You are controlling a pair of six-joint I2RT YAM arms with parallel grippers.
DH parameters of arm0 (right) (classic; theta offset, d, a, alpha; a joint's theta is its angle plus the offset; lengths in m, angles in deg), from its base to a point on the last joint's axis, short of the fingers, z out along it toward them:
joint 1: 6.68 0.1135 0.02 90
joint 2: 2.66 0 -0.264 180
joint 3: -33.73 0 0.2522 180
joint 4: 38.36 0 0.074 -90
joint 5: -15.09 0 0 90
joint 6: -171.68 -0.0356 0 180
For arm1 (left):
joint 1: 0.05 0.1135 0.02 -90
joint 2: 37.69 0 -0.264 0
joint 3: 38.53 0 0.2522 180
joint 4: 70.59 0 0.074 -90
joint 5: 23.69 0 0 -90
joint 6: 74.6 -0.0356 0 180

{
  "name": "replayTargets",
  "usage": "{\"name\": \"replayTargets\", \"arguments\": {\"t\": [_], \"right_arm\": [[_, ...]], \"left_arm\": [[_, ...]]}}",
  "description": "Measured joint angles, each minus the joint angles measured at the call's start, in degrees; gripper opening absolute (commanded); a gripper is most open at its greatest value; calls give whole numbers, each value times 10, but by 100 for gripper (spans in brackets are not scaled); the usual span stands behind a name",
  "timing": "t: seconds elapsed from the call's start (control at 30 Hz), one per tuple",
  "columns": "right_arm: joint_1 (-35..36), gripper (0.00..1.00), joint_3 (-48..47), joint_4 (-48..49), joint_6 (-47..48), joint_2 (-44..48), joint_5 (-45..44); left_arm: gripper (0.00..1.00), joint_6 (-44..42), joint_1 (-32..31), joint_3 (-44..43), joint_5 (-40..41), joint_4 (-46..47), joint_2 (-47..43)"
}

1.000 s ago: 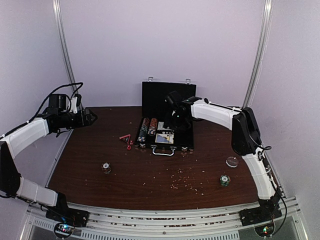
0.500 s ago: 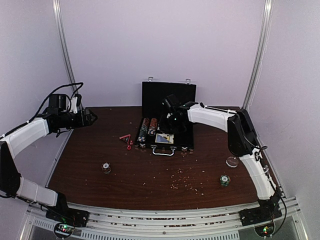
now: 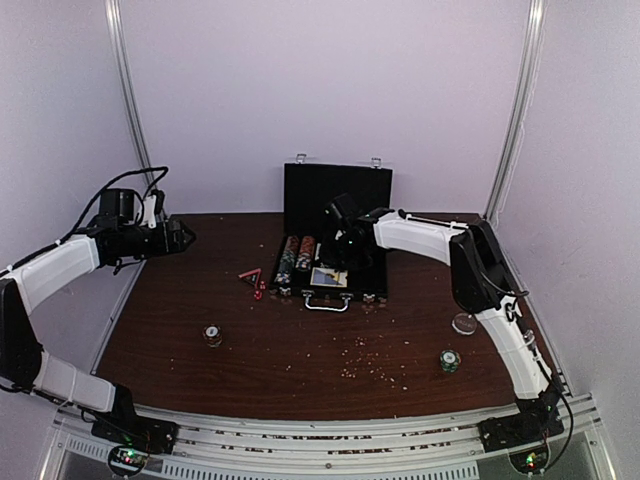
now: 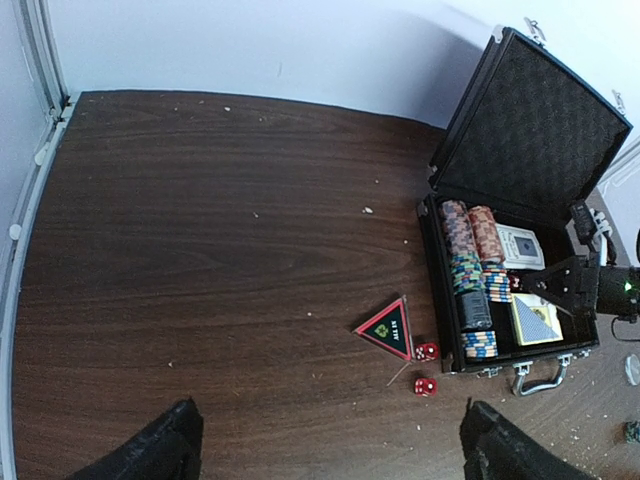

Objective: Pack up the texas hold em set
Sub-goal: Adjust the dice in the slot.

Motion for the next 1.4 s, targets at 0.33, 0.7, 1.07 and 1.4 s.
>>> {"name": "replayTargets", "arguments": {"t": [0.33,0.7,1.07,1.4], "right_arm": [[-4,9,-10,13,2,-16,-10],[-5,21,-10,31,9,-16,1],[2,54,-10,22,26,9,-32],[6,75,52,-22,41,102,-126]], "left_arm": [[92,-1,0,0,0,0,3],[92,-1,0,0,0,0,4],[92,-1,0,0,0,0,3],[91,-1,0,0,-1,0,3]]}}
